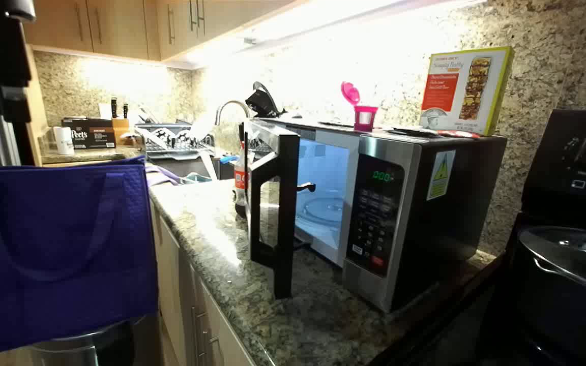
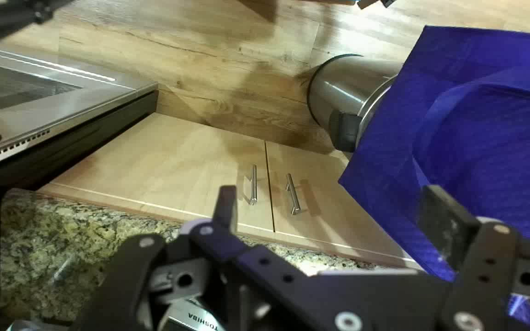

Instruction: Put the coke bottle inside the blue bag

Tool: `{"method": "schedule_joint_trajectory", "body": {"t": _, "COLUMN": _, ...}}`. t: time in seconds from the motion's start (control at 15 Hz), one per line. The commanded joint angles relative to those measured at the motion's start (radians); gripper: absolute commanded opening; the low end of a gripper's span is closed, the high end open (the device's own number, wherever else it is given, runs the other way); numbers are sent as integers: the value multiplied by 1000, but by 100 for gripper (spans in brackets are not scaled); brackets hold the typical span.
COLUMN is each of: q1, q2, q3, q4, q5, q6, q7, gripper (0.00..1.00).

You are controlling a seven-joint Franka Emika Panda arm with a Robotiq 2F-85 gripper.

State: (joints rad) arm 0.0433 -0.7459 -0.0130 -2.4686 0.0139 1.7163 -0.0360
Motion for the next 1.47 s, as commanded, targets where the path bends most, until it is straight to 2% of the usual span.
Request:
{"method": "schedule_joint_trajectory", "body": {"t": 0.0, "q1": -7, "q2": 1, "q3": 5, "q4": 3, "q5": 3, "q6": -3, "q7": -3, "gripper": 100}}
{"method": "schedule_joint_trajectory", "body": {"t": 0.73, "q1": -4, "q2": 23, "q3": 13, "q4": 16, "q5": -2, "q6": 12, "q7": -2, "gripper": 100}}
{"method": "schedule_joint_trajectory", "body": {"t": 0.87, "q1": 18, "q2": 106, "q3": 28, "q4": 94, "q5": -29, "q6": 9, "q7": -47, "gripper": 100}}
{"method": "schedule_joint_trajectory", "body": {"t": 1.4, "q1": 101, "q2": 571, "q3": 74, "q4": 570, "q5": -102, "q6": -20, "q7": -315, "gripper": 100}}
